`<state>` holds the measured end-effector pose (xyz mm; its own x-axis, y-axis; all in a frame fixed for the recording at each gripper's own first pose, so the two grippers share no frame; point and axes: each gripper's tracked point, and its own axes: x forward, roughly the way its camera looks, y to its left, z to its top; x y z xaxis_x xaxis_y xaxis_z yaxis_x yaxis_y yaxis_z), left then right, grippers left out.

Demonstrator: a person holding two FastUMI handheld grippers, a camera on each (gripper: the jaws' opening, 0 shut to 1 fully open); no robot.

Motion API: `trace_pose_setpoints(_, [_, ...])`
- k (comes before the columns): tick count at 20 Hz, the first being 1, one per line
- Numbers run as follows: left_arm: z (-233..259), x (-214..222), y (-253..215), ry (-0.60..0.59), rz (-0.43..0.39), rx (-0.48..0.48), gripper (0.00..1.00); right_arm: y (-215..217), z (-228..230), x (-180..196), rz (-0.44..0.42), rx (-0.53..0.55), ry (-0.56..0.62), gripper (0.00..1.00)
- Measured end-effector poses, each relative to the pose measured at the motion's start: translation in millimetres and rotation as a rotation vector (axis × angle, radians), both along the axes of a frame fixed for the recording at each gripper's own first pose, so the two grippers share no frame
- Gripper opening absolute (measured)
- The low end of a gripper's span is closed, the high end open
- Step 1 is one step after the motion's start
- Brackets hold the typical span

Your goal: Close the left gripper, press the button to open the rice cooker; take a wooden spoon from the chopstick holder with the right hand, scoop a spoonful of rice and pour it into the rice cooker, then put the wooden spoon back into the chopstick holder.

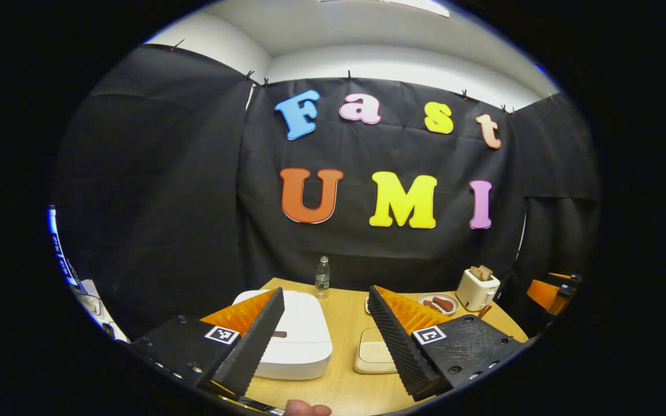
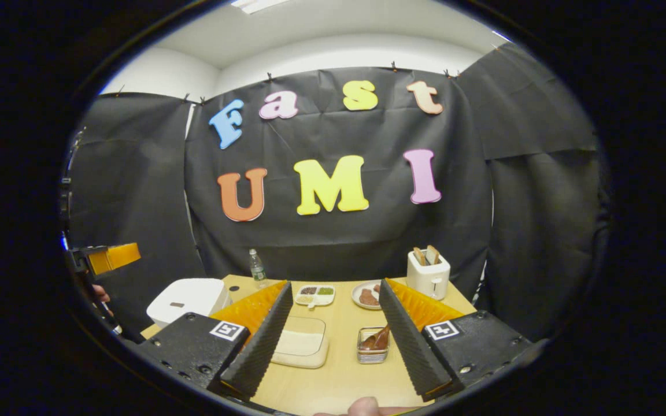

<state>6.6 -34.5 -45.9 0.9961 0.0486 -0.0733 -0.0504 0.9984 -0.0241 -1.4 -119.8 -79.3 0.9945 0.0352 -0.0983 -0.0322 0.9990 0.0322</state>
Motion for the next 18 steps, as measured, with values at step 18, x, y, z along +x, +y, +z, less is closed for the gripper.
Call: trace_pose_setpoints(18, [28.9,-181.6,-36.3,-0.090,-0.098,0.008,0.93,51.5,33.4,-203.2,-0.064,-0.015,-0.069,0.99])
